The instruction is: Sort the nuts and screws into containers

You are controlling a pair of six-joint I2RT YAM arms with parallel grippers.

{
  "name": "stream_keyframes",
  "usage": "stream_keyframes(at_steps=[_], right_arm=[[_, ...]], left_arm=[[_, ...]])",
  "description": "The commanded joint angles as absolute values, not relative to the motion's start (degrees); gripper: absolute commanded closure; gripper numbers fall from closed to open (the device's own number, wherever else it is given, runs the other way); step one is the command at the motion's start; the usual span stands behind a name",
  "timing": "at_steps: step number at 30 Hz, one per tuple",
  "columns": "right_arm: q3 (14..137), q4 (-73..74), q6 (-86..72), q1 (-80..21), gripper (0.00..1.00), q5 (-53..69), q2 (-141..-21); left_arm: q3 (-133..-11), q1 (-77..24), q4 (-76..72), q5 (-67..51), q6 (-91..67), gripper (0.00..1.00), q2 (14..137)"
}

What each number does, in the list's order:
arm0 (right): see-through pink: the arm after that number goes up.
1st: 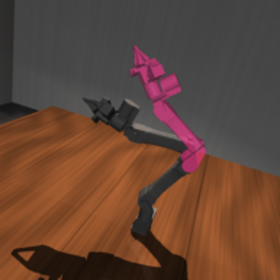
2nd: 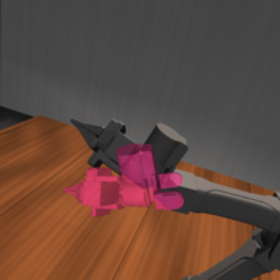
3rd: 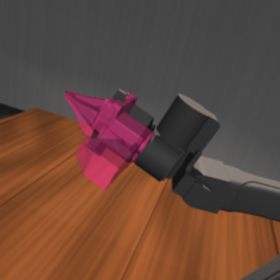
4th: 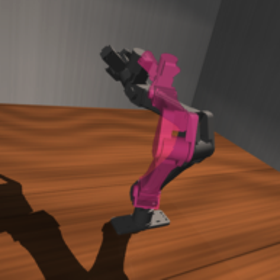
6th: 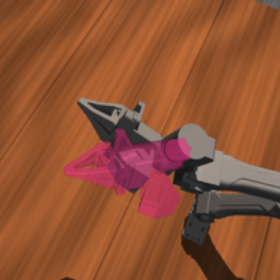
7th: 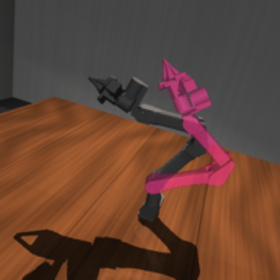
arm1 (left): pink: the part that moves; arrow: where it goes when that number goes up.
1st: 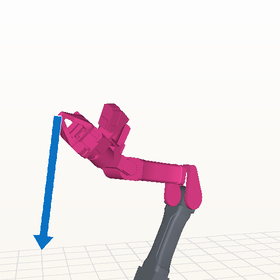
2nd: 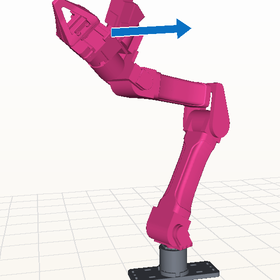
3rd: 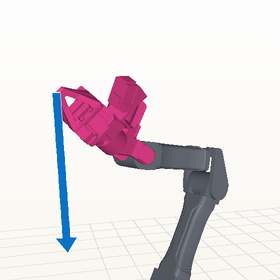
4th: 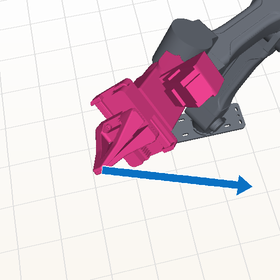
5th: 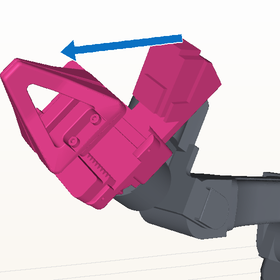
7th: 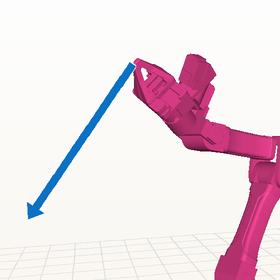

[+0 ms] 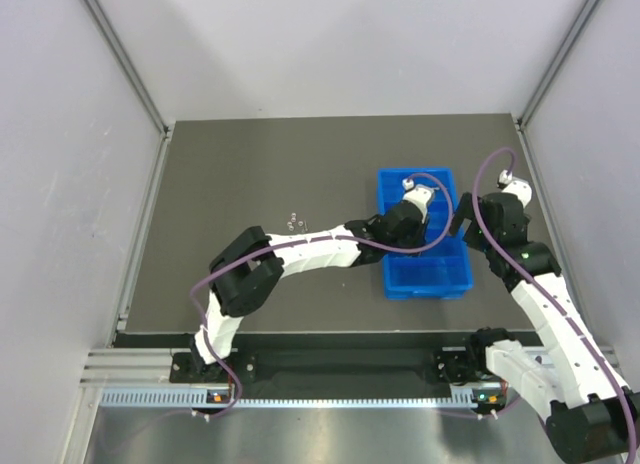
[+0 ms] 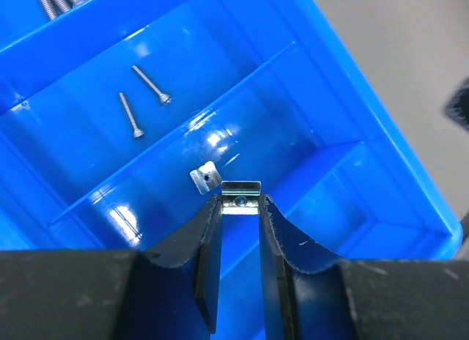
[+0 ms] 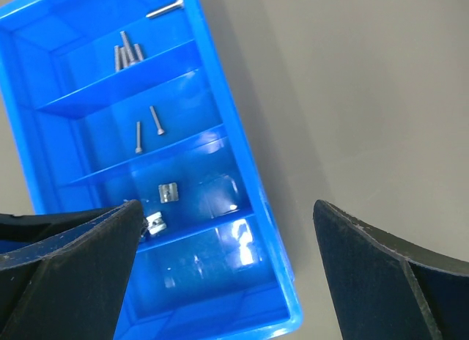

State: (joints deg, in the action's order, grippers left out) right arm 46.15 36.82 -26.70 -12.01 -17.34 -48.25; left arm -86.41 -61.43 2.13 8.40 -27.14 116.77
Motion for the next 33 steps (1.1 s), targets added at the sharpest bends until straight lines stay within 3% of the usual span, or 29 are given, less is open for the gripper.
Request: stream_keyframes(at_steps=[1,3,7,8,12,18,24,33], right_arm=[[48.3,37.1,-27.6,-13.2,0.0,-20.6,-47.3],[48.2,37.0,-27.6,-13.3,0.0,-20.6,-47.3],[48.0,36.9,-27.5,-13.4,0.0,-20.5,-47.3],[48.1,36.8,-27.4,-13.3,0.0,-20.5,-47.3],[48.3,36.8,-27.4,-13.5,0.0,-20.0,-47.5],[48.3,36.7,-27.3,-13.7,0.0,-18.7,-47.5],[47.7,35.2,-27.2,-14.1,0.0,-16.4,-48.2],[47.0,34.1,-26.9,-14.1,0.0,-15.2,-49.3]], left_arm=[[-90.3,-61.2,-1.5,9.9,-27.1,0.78,116.0],[-90.5,-61.2,-0.9,9.9,-27.0,0.75,116.0],[-90.4,-61.2,-0.2,9.0,-27.2,0.48,113.8],[-90.2,-61.1,1.4,8.9,-27.3,0.36,112.9],[-85.5,-60.8,1.6,14.0,-27.3,0.24,104.2],[-74.1,-57.2,10.4,33.6,-30.7,0.1,88.5],[-62.3,-42.2,23.5,38.3,-42.3,0.08,76.7],[-46.0,-27.4,22.2,35.7,-38.1,0.09,70.7]])
